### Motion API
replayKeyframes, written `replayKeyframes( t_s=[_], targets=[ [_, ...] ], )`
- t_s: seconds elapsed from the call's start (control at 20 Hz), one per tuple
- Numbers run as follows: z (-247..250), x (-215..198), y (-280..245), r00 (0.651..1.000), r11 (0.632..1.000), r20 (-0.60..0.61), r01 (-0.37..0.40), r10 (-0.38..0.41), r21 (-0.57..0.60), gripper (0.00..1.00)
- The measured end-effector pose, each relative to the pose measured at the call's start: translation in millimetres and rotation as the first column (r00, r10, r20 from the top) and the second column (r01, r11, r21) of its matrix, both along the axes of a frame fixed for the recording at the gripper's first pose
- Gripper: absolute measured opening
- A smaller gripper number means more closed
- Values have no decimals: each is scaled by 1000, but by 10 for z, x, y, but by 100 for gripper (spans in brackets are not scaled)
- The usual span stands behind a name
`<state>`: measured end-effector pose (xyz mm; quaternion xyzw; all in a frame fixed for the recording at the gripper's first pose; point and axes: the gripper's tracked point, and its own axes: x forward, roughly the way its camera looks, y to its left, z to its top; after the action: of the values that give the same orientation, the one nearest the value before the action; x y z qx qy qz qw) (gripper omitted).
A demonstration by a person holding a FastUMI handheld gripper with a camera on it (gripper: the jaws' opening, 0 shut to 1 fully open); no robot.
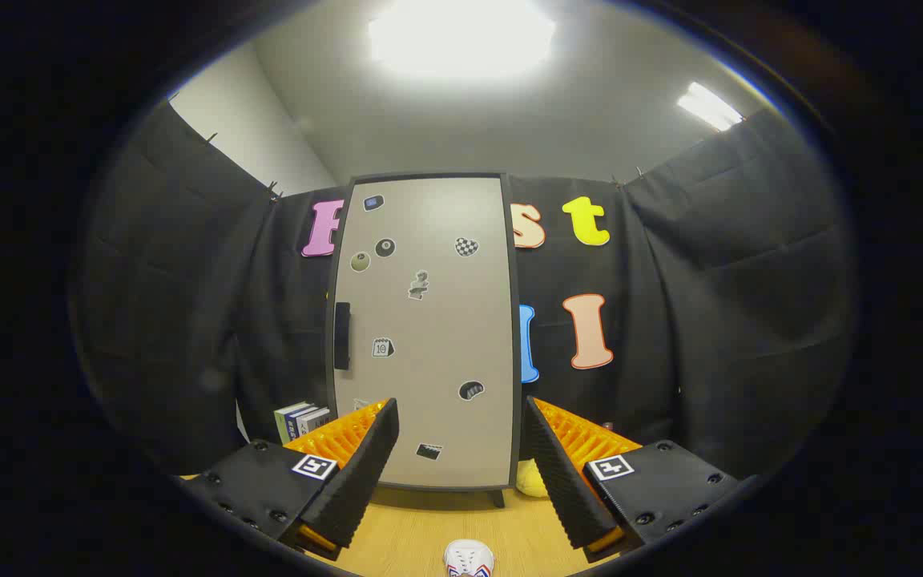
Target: Open the shoe cabinet door, grab the shoes and put them into the shoe cabinet, then close the shoe cabinet door.
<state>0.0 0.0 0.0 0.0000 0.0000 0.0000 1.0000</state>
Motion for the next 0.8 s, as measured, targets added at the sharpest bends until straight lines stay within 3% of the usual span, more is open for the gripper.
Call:
replayKeyframes(
  t_s=[0.8],
  targets=[
    [-24, -25, -26, 1000, 1000, 3, 6, -5, -25, 98]
  ],
)
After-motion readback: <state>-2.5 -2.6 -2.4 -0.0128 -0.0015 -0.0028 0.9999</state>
